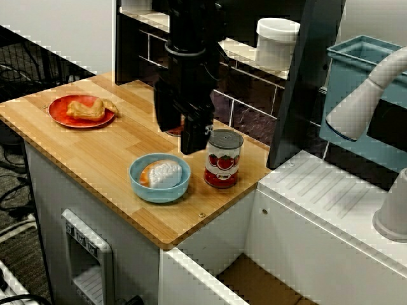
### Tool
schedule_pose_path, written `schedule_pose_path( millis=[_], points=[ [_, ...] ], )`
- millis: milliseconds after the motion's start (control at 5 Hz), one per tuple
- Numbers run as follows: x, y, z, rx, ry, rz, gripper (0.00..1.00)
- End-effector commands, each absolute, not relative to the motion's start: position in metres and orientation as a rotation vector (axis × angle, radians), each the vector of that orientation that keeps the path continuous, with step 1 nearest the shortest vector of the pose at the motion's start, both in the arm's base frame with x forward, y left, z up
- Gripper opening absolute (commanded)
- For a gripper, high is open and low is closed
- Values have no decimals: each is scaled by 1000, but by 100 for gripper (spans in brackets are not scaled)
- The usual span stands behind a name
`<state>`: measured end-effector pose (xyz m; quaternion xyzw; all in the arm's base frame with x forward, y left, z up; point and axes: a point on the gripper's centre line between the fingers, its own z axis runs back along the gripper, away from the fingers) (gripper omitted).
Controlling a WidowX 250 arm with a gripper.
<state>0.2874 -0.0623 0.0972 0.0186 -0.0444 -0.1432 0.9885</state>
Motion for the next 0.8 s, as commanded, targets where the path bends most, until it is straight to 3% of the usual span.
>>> schedule_pose_path(
  millis=[0, 600],
  points=[
    [290, -87, 104, 4, -201, -487, 100],
    [287, -114, 89, -64, -171, -501, 100]
  ],
)
